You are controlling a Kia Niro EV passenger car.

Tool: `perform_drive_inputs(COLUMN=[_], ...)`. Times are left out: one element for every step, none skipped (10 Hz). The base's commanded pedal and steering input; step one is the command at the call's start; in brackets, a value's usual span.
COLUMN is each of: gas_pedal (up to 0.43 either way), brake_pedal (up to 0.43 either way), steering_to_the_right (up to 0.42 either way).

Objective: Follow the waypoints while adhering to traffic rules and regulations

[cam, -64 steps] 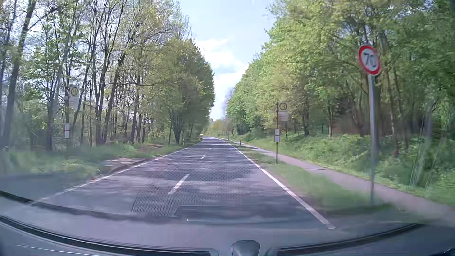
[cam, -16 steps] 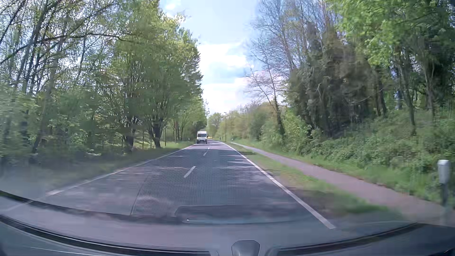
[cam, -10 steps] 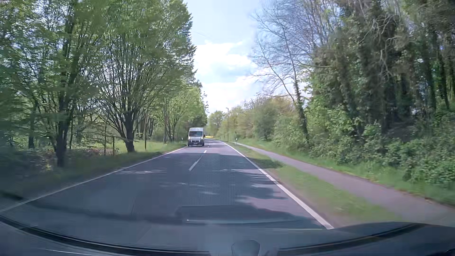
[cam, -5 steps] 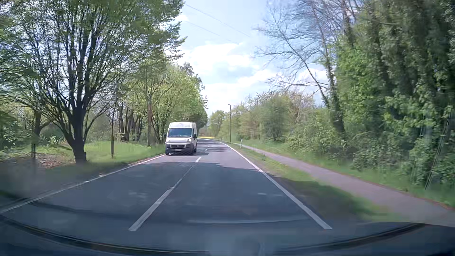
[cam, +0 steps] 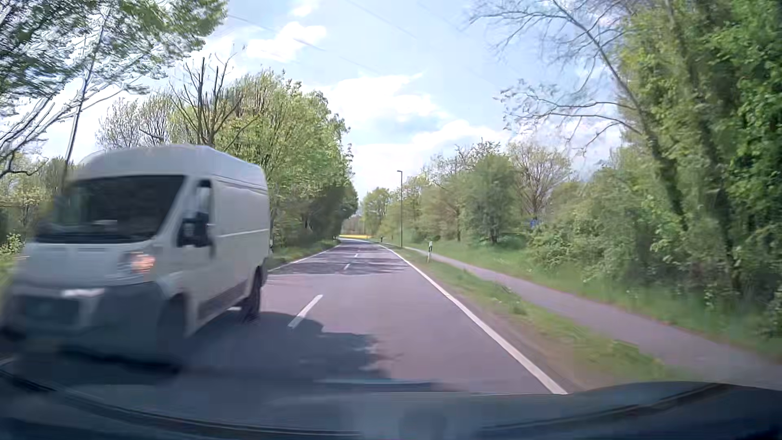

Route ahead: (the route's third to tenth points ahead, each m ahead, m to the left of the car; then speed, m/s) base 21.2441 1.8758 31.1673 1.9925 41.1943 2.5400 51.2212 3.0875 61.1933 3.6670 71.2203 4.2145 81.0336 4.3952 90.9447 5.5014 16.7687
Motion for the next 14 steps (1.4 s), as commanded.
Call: perform_drive_inputs(gas_pedal=[0.059,0.047,0.047,0.047,0.047,0.059,0.067,0.11,0.11,0.11,0.11,0.11,0.098,0.098], brake_pedal=[0.0,0.0,0.0,0.0,0.0,0.0,0.0,0.0,0.0,0.0,0.0,0.0,0.0,0.0], steering_to_the_right=[-0.007,-0.007,-0.007,-0.007,-0.007,-0.007,-0.007,-0.007,-0.007,-0.007,-0.007,-0.007,-0.007,-0.007])
